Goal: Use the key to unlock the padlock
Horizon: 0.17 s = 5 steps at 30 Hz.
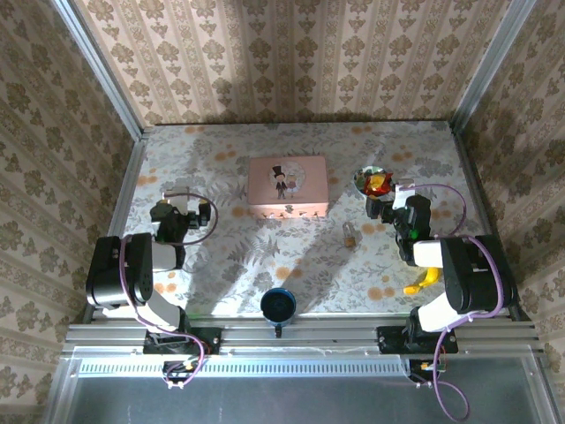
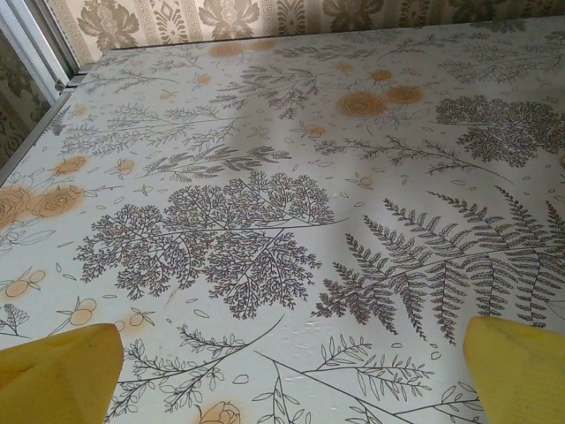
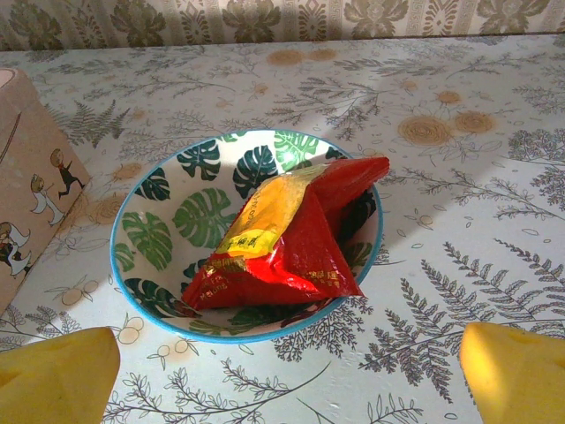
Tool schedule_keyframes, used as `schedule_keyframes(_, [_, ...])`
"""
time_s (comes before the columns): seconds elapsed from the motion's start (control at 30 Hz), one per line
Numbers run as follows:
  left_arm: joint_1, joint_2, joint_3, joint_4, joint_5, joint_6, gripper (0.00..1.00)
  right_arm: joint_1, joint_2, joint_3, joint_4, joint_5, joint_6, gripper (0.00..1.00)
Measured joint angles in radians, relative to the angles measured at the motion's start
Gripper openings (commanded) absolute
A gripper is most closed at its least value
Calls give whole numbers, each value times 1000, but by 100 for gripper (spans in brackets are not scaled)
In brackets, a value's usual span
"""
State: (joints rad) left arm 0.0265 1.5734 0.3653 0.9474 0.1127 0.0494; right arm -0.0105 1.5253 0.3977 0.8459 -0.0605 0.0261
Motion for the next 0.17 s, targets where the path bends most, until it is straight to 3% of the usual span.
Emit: schedule_keyframes(0.17, [0, 0, 0, -2, 0, 0, 100, 0, 0, 0, 0, 0, 0, 100])
